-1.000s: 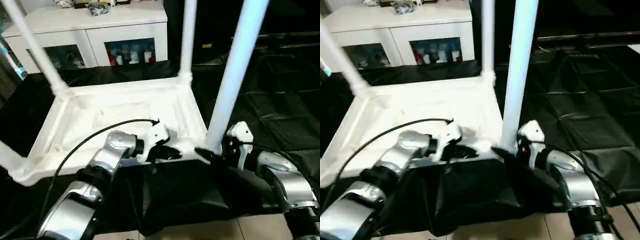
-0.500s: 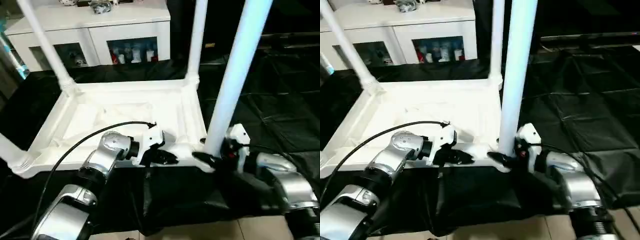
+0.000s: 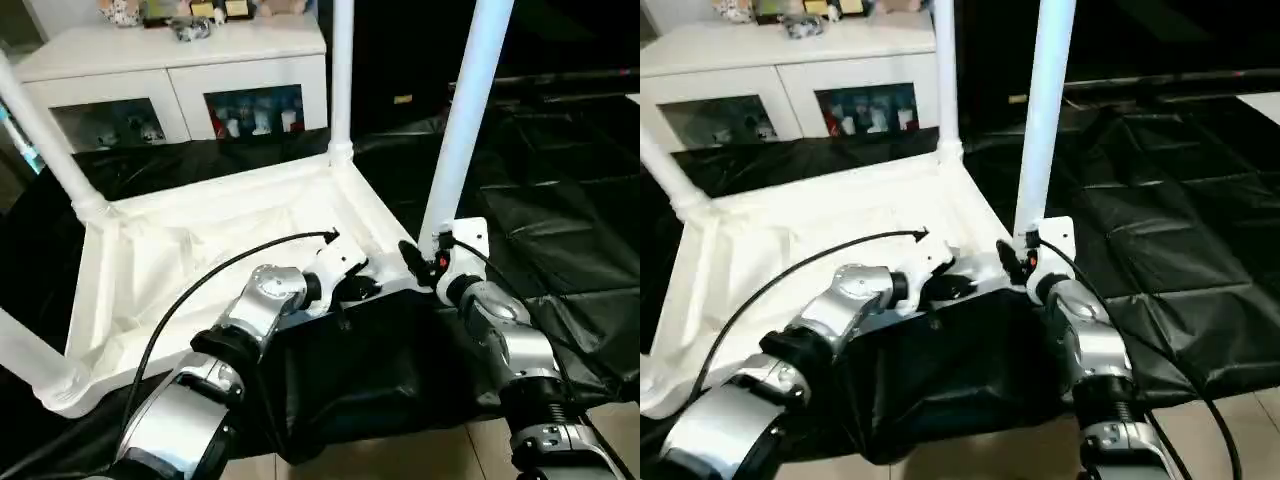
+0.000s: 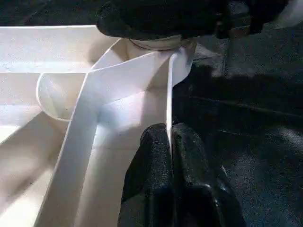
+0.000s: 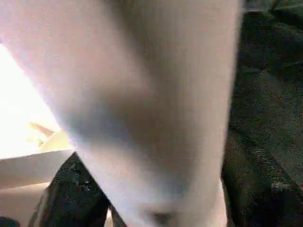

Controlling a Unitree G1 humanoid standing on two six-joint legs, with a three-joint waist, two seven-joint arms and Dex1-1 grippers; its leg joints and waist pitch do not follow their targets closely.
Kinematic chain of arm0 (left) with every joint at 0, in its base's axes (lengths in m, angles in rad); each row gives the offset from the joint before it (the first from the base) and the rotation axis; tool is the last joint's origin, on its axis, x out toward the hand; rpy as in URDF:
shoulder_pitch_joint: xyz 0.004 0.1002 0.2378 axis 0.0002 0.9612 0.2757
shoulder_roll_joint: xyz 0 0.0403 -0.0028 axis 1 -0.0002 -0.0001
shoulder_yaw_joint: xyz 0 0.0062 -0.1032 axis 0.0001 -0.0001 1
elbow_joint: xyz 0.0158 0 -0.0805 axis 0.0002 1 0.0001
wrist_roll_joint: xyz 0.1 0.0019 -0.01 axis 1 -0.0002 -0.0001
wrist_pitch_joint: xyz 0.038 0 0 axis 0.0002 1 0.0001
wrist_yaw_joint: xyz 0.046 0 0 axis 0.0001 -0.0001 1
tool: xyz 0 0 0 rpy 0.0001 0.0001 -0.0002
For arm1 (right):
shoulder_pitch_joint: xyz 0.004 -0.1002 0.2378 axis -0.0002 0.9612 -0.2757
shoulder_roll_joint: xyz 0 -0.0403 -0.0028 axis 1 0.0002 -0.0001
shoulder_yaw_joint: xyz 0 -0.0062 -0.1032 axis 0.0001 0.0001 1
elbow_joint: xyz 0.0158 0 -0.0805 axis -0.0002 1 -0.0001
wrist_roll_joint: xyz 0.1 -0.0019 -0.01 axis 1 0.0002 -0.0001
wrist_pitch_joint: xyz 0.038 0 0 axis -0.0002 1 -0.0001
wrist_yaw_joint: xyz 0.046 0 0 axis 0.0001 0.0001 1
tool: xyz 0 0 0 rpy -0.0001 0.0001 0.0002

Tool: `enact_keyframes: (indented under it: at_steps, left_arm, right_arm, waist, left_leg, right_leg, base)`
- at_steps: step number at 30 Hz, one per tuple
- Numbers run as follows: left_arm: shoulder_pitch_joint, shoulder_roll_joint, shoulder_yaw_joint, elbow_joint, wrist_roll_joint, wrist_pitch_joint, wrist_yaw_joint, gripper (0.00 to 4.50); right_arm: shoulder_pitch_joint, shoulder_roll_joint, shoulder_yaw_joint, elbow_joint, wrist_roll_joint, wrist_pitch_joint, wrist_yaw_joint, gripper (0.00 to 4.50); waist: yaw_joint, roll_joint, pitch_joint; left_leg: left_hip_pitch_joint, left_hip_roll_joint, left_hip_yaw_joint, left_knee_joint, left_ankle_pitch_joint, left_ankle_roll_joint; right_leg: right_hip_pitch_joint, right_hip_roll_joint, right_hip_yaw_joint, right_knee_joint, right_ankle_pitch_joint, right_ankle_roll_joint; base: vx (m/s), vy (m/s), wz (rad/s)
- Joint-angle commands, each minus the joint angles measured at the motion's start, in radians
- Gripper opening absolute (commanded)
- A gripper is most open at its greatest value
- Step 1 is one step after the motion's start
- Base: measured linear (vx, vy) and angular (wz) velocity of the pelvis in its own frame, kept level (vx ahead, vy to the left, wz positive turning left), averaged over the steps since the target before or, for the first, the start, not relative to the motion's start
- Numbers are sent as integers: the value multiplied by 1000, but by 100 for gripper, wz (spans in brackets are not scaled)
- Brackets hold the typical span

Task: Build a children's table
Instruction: Rotate leg to tighten

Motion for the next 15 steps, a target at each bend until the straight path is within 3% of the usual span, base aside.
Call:
enact_keyframes:
  at_steps: [1,5,6,9,12,15]
  left_arm:
    - [-15,-22,23,-33,-40,-47,-22,0]
    - [10,6,8,-62,-57,-56,-112,0]
    - [21,23,1,-78,-63,-57,-161,0]
    - [44,60,-10,-110,-74,-56,-251,0]
    - [55,81,-10,-128,-84,-49,-306,0]
    - [69,110,-9,-157,-94,-32,-373,0]
  right_arm:
    - [31,29,107,-15,30,46,147,342]
    - [56,-43,152,-63,33,42,266,367]
    - [72,-81,166,-93,45,42,339,367]
    - [110,-164,190,-159,65,43,480,367]
    - [128,-205,191,-188,67,45,551,367]
    - [144,-256,189,-215,85,46,624,336]
  waist:
    - [-8,-21,-50]
    - [-9,-24,-52]
    - [-7,-30,-51]
    - [0,-27,-53]
    - [6,-25,-53]
    - [21,-23,-57]
  left_leg:
    - [26,54,-44,-89,-512,22]
    - [19,55,-37,-85,-448,53]
    - [17,55,-36,-84,-440,58]
    - [11,59,-36,-84,-388,82]
    - [14,64,-34,-86,-377,84]
    - [15,68,-32,-87,-348,85]
  right_leg:
    - [10,-43,19,-92,-541,-129]
    - [16,-47,24,-85,-489,-167]
    - [17,-47,24,-86,-494,-167]
    - [24,-47,27,-80,-473,-178]
    - [24,-45,26,-76,-445,-193]
    - [27,-44,28,-67,-381,-216]
  base:
    - [0,0,0]
    - [0,0,0]
    - [0,0,0]
    - [0,0,0]
    - [0,0,0]
    - [0,0,0]
